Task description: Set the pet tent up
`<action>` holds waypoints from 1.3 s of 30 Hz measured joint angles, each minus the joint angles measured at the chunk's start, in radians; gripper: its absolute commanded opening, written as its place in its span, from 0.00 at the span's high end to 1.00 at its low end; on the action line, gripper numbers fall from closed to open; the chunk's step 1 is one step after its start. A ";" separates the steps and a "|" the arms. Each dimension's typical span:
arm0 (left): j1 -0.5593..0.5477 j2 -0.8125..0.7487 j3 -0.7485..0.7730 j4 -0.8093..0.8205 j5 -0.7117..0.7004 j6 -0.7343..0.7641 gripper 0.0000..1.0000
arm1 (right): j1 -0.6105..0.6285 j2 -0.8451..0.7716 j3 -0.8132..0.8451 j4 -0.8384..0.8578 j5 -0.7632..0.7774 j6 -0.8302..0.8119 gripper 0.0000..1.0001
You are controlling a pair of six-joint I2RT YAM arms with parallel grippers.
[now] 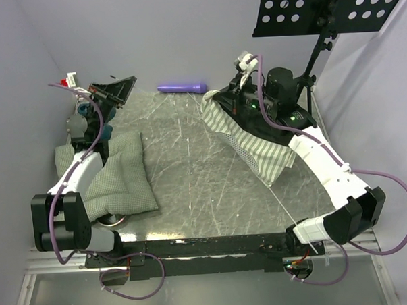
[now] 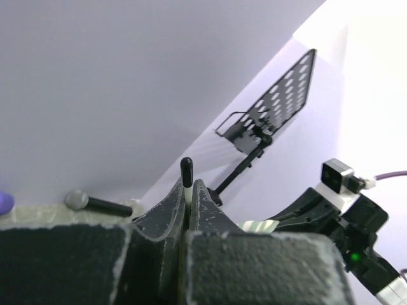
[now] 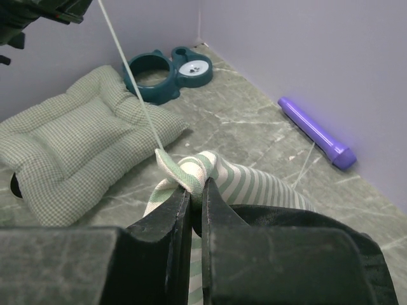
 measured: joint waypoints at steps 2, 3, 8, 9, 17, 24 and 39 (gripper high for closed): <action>-0.021 0.013 0.040 0.005 0.011 0.003 0.99 | 0.009 0.014 0.023 -0.006 -0.005 0.000 1.00; -0.027 0.021 0.070 -0.002 0.029 0.016 0.99 | 0.014 0.024 0.039 -0.010 -0.008 -0.001 1.00; -0.106 0.037 0.284 -0.256 0.174 0.235 0.99 | 0.033 0.058 0.107 -0.025 -0.022 0.000 1.00; -0.126 0.037 0.330 -0.334 0.204 0.315 0.99 | 0.035 0.063 0.118 -0.025 -0.022 0.001 1.00; -0.255 0.025 0.547 -0.996 0.320 0.920 0.99 | 0.058 0.122 0.217 -0.029 -0.042 0.039 1.00; -0.347 0.057 0.640 -1.390 0.309 1.292 0.99 | 0.090 0.163 0.241 -0.013 -0.072 0.111 1.00; -0.413 0.127 0.774 -1.714 0.293 1.558 0.99 | 0.096 0.166 0.240 -0.046 -0.135 0.077 1.00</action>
